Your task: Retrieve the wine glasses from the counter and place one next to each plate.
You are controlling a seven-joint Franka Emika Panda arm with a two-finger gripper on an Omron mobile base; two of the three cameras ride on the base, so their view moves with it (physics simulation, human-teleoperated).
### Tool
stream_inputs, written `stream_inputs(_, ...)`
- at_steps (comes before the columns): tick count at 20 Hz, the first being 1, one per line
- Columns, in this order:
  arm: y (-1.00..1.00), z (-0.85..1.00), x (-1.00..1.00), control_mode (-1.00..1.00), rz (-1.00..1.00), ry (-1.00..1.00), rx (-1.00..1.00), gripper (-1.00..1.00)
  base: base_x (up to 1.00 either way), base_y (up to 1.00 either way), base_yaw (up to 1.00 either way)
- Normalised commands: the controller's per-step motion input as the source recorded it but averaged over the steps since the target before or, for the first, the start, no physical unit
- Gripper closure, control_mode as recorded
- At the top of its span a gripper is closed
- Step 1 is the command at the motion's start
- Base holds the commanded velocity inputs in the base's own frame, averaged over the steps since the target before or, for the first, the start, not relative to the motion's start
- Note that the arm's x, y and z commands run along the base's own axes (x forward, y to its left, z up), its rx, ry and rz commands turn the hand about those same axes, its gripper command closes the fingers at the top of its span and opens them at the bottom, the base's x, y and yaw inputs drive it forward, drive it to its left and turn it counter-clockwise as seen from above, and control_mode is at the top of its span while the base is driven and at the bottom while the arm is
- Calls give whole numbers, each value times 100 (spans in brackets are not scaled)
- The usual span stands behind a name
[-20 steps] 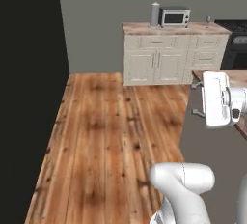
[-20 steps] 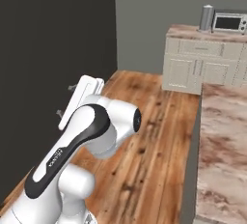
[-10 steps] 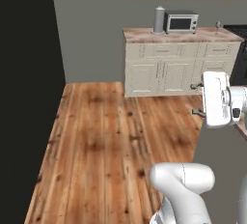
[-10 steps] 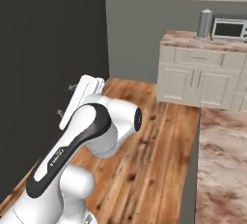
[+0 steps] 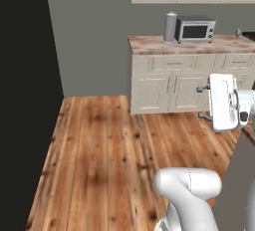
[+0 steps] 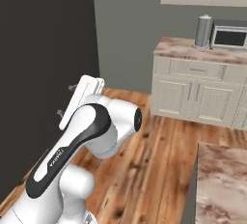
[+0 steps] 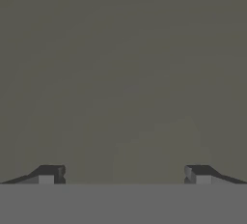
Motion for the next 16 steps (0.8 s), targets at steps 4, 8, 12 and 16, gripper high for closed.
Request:
stream_inputs(4,0,0,0,100,0,0,0,-100,100,0,0)
stream_inputs(8,0,0,0,100,0,0,0,-100,100,-17,0)
stream_inputs(12,0,0,0,100,0,0,0,-100,100,-4,0)
stream_inputs(16,0,0,0,100,0,0,0,-100,100,-12,-4)
